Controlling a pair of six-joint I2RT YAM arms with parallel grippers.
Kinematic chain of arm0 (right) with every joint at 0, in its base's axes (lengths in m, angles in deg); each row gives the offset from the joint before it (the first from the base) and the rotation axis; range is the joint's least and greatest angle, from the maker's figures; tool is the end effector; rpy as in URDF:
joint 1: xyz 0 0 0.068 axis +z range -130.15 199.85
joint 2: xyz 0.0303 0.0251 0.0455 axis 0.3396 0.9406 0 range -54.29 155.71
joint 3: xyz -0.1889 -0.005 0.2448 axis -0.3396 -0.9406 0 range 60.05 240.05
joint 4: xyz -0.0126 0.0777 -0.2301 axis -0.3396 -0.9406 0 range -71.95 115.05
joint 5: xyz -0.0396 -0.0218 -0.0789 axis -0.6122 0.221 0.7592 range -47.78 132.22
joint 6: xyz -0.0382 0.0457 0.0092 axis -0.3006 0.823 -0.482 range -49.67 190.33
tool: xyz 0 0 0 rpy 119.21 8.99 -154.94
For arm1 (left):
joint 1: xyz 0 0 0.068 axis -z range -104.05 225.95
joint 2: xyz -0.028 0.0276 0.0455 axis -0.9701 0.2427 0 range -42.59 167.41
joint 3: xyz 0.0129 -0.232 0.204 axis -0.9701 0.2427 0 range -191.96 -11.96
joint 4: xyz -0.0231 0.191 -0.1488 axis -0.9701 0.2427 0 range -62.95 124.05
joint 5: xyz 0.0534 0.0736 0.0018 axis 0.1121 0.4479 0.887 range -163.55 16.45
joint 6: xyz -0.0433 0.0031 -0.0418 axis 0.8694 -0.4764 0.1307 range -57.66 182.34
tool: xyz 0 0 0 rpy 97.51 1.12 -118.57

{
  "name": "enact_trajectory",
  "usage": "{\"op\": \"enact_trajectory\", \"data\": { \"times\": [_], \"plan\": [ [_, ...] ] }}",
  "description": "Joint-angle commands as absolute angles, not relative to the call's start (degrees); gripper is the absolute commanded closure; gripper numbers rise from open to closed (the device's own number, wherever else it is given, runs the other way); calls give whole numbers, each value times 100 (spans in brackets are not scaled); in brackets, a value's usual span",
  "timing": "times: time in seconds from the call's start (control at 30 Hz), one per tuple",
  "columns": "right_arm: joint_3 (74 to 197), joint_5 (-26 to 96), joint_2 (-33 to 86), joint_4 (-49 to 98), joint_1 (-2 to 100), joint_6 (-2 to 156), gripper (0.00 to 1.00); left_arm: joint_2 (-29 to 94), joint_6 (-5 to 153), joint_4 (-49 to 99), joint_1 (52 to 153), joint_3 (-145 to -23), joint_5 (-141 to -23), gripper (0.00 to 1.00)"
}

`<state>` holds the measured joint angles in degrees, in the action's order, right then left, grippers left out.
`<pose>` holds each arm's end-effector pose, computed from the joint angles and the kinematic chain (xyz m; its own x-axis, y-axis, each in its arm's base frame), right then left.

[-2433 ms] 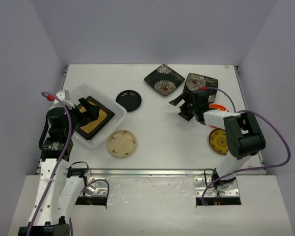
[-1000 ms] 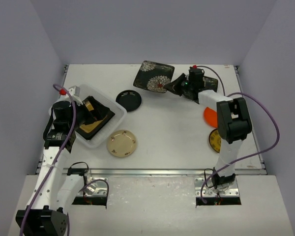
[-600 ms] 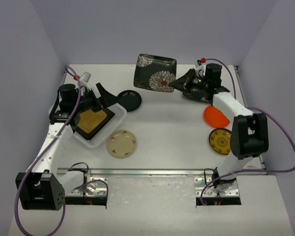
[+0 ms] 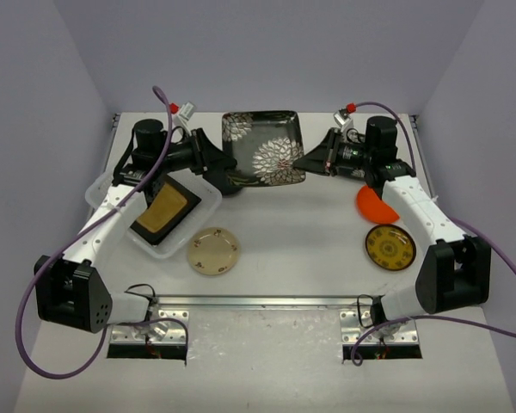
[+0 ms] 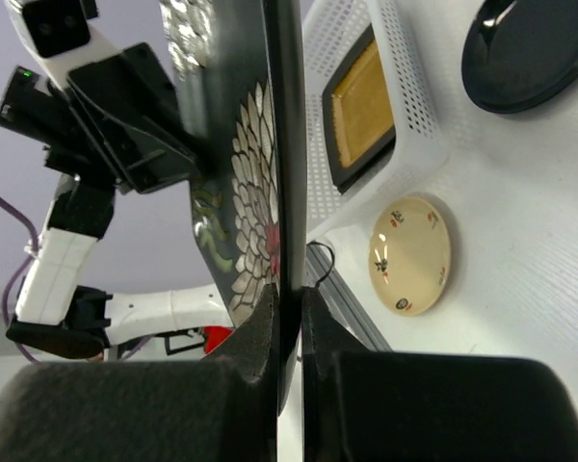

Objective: Place the plates into the plastic bin on the countertop

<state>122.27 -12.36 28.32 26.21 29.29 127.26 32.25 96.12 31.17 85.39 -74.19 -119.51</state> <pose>0.2976 0.0863 0.3573 -0.8931 0.3438 -0.2902 -0.1937 0.2884 0.9377 0.2658 -0.0768 0.3836 -0.6770 -0.2792 -0.6810 0.5013 0.5025 -0.7044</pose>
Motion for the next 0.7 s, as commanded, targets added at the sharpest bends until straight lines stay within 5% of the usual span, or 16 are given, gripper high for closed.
{"op": "enact_trajectory", "data": {
  "times": [0.0,0.23,0.33,0.4,0.67],
  "plan": [
    [12337,-1844,2384,2957,3031,12412,100,3299,9521,2870,8525,-7773,-11818,100],
    [12298,-1807,2614,3173,3066,12519,99,3113,9668,2676,8544,-7512,-11515,100],
    [12331,-1754,2759,3229,3058,12577,55,2794,10129,2470,8536,-7178,-10919,100],
    [12369,-1670,2850,3156,3058,12482,12,2561,10456,2545,8534,-7013,-10347,100],
    [12282,-1162,2886,2365,3006,11750,1,1336,11393,3878,8158,-6686,-7987,100]
  ]
}}
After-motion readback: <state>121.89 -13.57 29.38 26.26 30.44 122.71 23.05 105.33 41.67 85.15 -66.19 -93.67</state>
